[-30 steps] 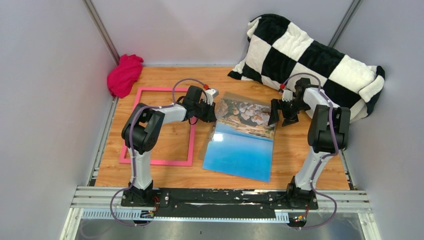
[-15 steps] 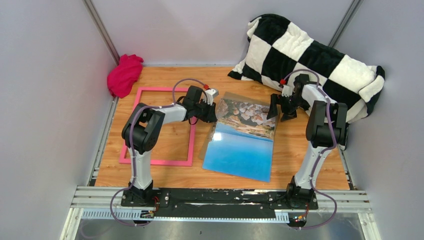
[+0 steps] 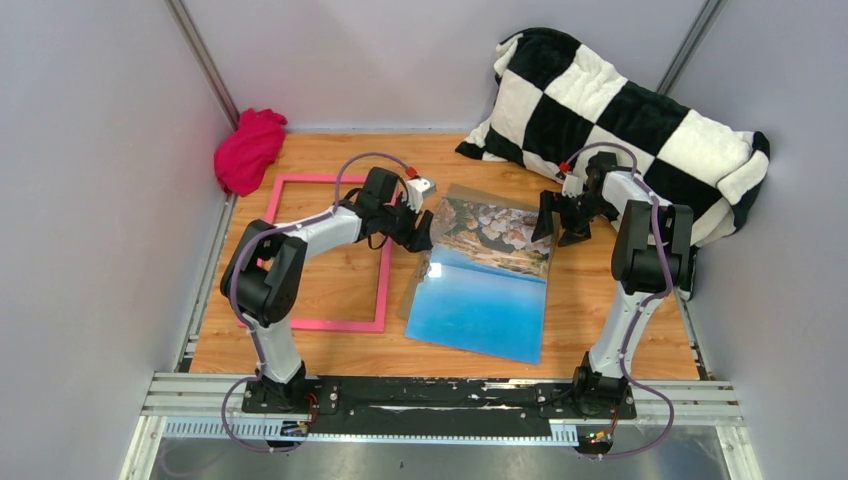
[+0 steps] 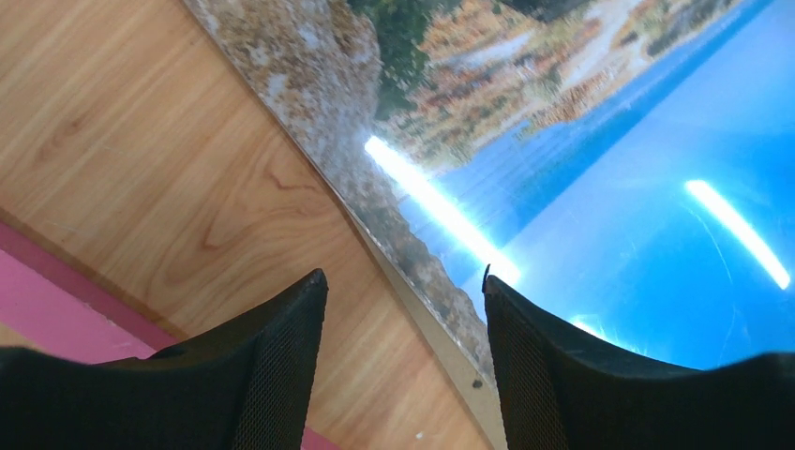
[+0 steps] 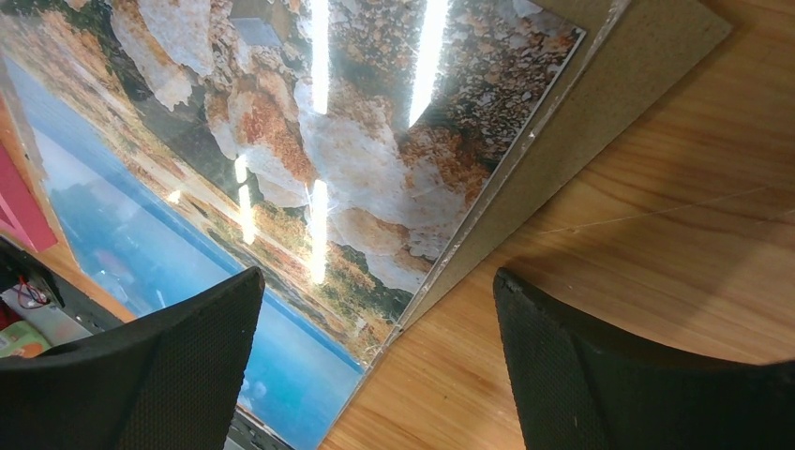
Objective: Take the photo out of the frame
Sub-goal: Remove the photo frame item from the photo frame.
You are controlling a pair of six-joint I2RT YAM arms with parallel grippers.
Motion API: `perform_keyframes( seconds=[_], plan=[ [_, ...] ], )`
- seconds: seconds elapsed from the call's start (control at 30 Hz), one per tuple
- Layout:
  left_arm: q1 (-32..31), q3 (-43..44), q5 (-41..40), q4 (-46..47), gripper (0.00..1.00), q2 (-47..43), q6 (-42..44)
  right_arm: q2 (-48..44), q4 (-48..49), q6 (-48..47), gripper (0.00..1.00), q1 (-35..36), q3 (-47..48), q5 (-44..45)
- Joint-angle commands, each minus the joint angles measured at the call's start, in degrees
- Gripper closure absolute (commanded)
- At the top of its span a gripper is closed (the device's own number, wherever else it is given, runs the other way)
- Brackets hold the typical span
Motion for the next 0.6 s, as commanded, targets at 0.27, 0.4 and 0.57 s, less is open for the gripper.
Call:
perform_keyframes(
  seconds=[0.27,0.4,0.57],
  plan=[
    [-0.07,-3.66,5.64,-10.31,0.35,-3.25,5.37,-0.9,0.12,0.77,0.08,-0.49,-2.42,-2.33],
    [-0.07,-3.83,8.33,-10.86,0.35,-2.4,4.23,-0.91,0.28,0.68,0.08,-0.53,-2.46,-2.54],
    [-0.15,-4.44,10.24,-10.39,0.35,-2.16,3.84,-0.77,0.3,0.68,0.08,-0.53,-2.63,-2.72]
  ],
)
